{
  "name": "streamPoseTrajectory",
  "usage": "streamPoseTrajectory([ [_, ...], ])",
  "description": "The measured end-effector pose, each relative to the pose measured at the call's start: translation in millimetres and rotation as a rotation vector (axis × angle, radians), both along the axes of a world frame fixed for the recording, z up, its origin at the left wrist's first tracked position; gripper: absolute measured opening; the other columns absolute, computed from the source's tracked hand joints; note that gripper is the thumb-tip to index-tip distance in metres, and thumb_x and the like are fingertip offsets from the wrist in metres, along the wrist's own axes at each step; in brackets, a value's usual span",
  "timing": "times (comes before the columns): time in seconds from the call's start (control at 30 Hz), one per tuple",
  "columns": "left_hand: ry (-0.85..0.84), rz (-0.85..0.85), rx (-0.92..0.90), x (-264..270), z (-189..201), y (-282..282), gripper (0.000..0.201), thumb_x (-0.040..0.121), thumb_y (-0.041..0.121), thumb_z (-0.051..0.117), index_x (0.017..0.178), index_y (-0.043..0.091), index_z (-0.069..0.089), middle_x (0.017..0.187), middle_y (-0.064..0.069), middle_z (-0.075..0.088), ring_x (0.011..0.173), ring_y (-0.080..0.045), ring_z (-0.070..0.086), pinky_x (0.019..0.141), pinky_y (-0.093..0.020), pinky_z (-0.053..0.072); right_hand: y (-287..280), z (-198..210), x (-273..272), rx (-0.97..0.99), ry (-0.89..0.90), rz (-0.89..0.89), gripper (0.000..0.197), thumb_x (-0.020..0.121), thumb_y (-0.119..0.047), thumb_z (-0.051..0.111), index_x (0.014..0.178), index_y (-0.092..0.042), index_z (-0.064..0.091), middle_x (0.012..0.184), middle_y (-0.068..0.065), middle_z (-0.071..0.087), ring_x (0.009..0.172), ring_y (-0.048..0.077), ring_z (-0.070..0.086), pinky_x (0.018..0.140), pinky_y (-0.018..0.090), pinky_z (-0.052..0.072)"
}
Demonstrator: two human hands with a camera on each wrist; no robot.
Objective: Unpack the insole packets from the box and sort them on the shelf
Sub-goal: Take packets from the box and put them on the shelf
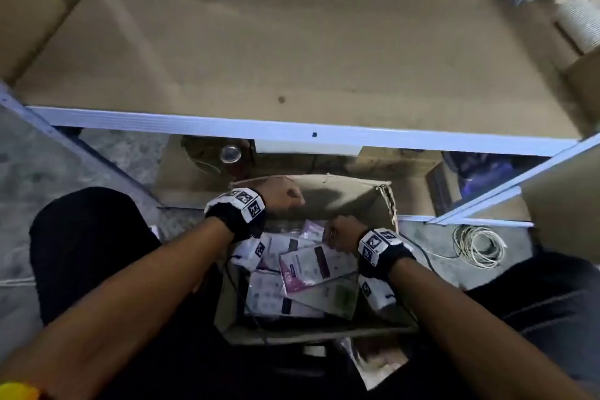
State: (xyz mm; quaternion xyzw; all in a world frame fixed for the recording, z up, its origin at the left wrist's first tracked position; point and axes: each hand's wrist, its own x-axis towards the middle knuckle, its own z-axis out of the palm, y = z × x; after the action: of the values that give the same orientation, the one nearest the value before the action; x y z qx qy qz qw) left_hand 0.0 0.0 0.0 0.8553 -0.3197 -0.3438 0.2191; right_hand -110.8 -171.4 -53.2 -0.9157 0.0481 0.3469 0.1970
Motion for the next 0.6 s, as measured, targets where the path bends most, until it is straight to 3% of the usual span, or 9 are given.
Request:
streamPoseTrajectory([
  [0.17, 0.072, 0.104, 0.042, 8, -11, -3, 0.021, 0.094, 0.026, 0.064, 0.105, 0.013, 0.076, 0.115, -0.003, 0.071, 0.109, -0.020, 0.063, 0.094, -0.026, 0.044, 8, -38, 18, -0.148, 0.029, 0.142, 0.024, 0.090, -0.020, 0.057, 0.110, -0.019, 0.072, 0.124, 0.011, 0.066, 0.114, 0.032, 0.063, 0.097, 0.039, 0.051],
  [0.33, 0.078, 0.130, -0.004, 9, -19, -3, 0.022, 0.094, 0.027, 0.062, 0.105, 0.013, 0.076, 0.114, 0.000, 0.072, 0.108, -0.016, 0.063, 0.093, -0.022, 0.043, 9, -82, 18, -0.201, 0.090, 0.220, 0.039, 0.096, -0.014, 0.054, 0.135, -0.009, 0.056, 0.139, 0.021, 0.049, 0.130, 0.038, 0.047, 0.106, 0.039, 0.040],
  [0.4, 0.068, 0.126, 0.002, 9, -22, -3, 0.022, 0.094, 0.026, 0.062, 0.106, 0.013, 0.075, 0.116, -0.001, 0.071, 0.109, -0.016, 0.062, 0.090, -0.020, 0.041, 7, -96, 15, -0.203, 0.079, 0.228, 0.040, 0.097, -0.016, 0.051, 0.137, -0.010, 0.051, 0.140, 0.020, 0.047, 0.131, 0.036, 0.047, 0.107, 0.039, 0.039],
  [0.5, 0.094, 0.136, 0.016, 10, -25, -2, 0.023, 0.094, 0.026, 0.063, 0.108, 0.012, 0.075, 0.117, -0.004, 0.071, 0.110, -0.018, 0.062, 0.095, -0.025, 0.045, 8, -108, 9, -0.273, 0.075, 0.248, 0.037, 0.098, -0.018, 0.045, 0.134, -0.018, 0.050, 0.139, 0.015, 0.049, 0.133, 0.031, 0.046, 0.111, 0.048, 0.034],
  [0.6, 0.121, 0.147, 0.027, 11, -30, -1, 0.023, 0.094, 0.027, 0.063, 0.108, 0.013, 0.074, 0.115, -0.003, 0.071, 0.109, -0.018, 0.063, 0.094, -0.025, 0.046, 9, -116, 3, -0.344, 0.035, 0.273, 0.035, 0.097, -0.020, 0.046, 0.132, -0.021, 0.052, 0.140, 0.014, 0.047, 0.136, 0.032, 0.039, 0.113, 0.049, 0.027],
])
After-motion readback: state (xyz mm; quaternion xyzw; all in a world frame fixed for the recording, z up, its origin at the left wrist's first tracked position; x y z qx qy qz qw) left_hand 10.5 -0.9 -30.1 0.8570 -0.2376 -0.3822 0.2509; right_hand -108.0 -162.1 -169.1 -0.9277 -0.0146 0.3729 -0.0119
